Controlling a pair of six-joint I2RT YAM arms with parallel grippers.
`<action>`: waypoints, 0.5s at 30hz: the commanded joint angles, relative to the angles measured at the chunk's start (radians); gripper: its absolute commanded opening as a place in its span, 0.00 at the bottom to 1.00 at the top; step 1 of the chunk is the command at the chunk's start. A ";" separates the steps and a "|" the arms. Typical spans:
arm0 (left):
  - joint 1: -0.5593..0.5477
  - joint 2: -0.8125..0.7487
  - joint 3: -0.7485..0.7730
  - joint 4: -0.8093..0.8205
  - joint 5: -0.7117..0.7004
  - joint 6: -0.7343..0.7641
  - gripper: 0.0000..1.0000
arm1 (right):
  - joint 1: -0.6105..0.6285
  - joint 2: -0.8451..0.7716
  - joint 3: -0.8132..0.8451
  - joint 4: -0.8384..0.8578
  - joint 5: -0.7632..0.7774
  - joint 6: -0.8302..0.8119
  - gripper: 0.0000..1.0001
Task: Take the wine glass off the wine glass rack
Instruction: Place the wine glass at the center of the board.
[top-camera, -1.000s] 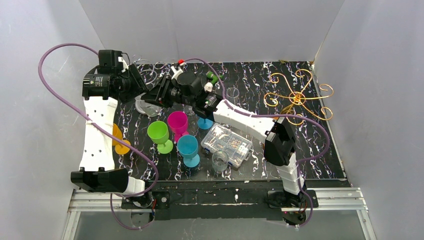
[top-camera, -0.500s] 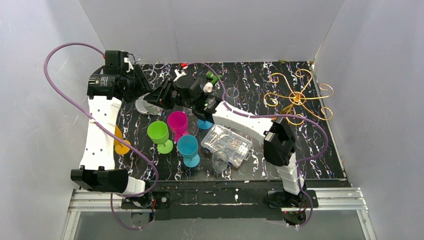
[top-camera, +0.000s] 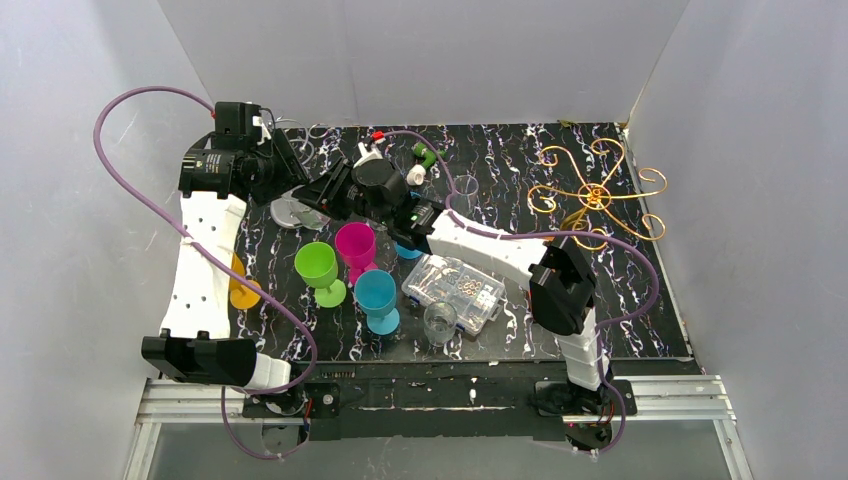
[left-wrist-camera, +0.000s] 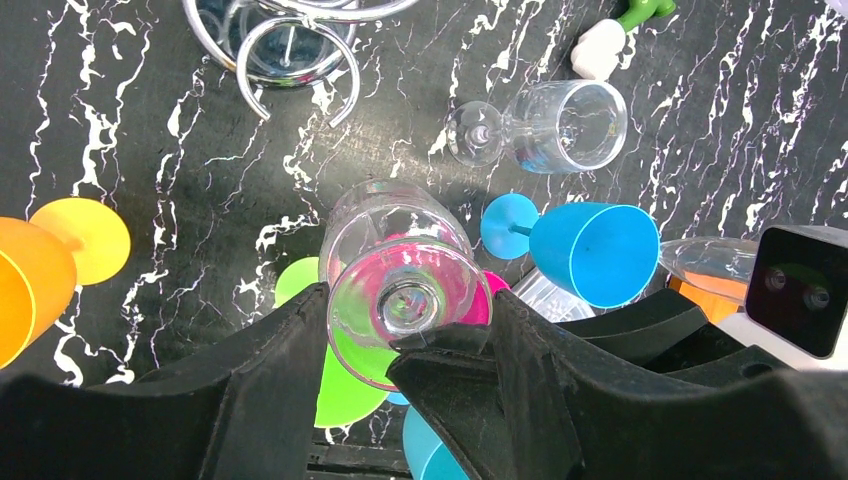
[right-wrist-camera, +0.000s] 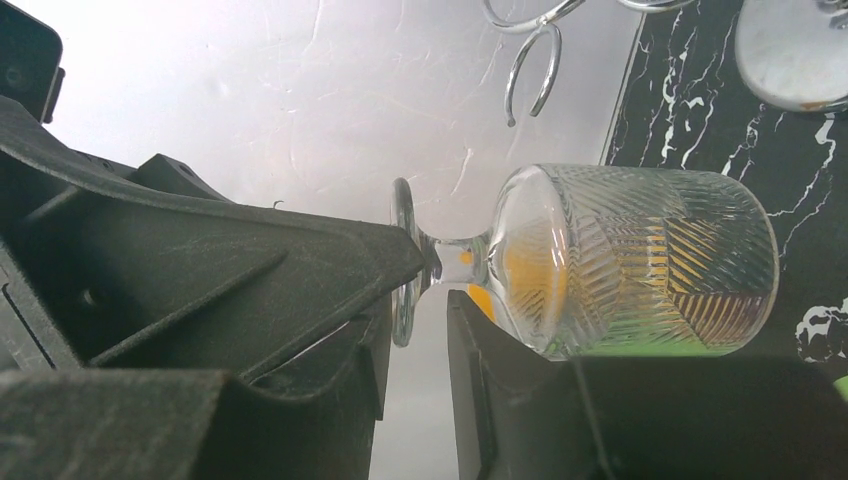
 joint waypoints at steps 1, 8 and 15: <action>-0.005 -0.055 0.007 -0.014 0.012 0.001 0.20 | -0.015 -0.065 -0.009 0.102 0.105 0.011 0.34; -0.008 -0.050 0.001 -0.014 0.017 -0.002 0.20 | -0.016 -0.070 -0.018 0.123 0.123 0.017 0.33; -0.012 -0.053 0.002 -0.016 0.009 -0.001 0.20 | -0.016 -0.068 -0.014 0.126 0.132 0.019 0.26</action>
